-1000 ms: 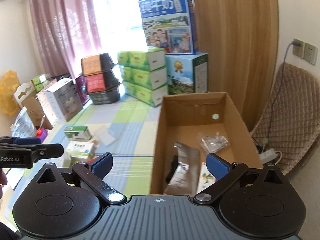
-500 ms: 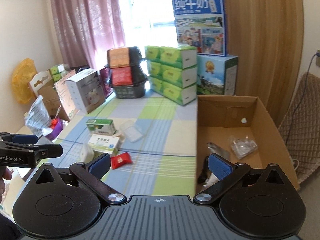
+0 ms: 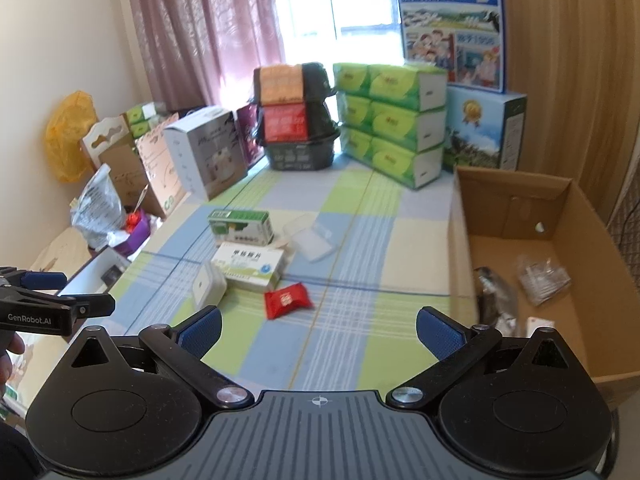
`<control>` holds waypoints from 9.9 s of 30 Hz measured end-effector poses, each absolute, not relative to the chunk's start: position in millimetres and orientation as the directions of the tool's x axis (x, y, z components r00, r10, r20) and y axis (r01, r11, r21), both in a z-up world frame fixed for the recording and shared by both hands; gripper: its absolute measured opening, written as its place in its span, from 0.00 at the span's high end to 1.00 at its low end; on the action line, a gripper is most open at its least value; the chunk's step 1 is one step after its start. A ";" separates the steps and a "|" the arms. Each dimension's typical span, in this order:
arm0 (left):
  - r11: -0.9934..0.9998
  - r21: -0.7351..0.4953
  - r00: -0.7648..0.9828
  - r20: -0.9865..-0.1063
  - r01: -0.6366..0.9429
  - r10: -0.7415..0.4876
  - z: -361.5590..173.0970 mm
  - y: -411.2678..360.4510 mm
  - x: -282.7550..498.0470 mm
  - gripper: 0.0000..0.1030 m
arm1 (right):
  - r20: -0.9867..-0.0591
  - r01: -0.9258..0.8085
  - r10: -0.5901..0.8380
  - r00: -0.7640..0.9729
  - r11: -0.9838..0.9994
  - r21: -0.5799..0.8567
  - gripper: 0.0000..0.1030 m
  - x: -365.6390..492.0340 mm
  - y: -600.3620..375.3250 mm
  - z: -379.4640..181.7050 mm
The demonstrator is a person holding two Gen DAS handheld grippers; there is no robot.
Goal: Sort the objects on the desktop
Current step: 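Withdraw both tools from the cardboard box back over the table, then grasp the white night light with the left tool while the right tool grasps the red packet, then carry night light and red packet over the cardboard box, then open both tools to drop night light and red packet into the box, then withdraw both tools from the box toward the medicine box and plastic tray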
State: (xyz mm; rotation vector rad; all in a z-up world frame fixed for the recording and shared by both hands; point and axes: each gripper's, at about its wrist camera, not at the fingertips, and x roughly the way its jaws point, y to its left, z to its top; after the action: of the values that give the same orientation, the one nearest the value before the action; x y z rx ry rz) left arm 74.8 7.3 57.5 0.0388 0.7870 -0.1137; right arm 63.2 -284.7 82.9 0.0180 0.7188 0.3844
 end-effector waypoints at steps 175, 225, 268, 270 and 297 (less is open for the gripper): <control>0.901 -0.072 0.651 -0.667 0.427 -0.362 72.3 -199.1 50.4 0.38 | -0.577 -0.001 0.044 0.815 0.997 0.074 0.64 10.1 -423.5 89.1; 0.823 -0.151 0.516 -0.713 0.548 -0.475 52.3 -339.1 133.4 0.38 | -0.597 0.061 -0.017 0.802 0.997 0.055 0.63 86.1 -520.6 85.4; 0.893 -0.203 0.571 -0.708 0.401 -0.417 57.7 -241.4 113.0 0.27 | -0.601 0.046 0.071 0.796 0.983 0.177 0.26 59.6 -497.8 92.0; 0.897 -0.200 0.578 -0.704 0.395 -0.412 60.5 -234.0 109.1 0.25 | -0.601 0.038 0.077 0.796 0.984 0.176 0.25 55.5 -490.0 93.6; 0.944 -0.146 0.660 -0.684 0.295 -0.312 71.0 -135.4 80.2 0.13 | -0.589 -0.131 0.197 0.784 0.979 0.155 0.07 39.0 -391.4 107.4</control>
State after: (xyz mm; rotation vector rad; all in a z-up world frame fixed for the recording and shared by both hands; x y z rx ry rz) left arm 80.2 -135.4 71.0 -0.0227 0.7778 -0.3436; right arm 39.0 -391.4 107.4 0.1074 0.6468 0.1774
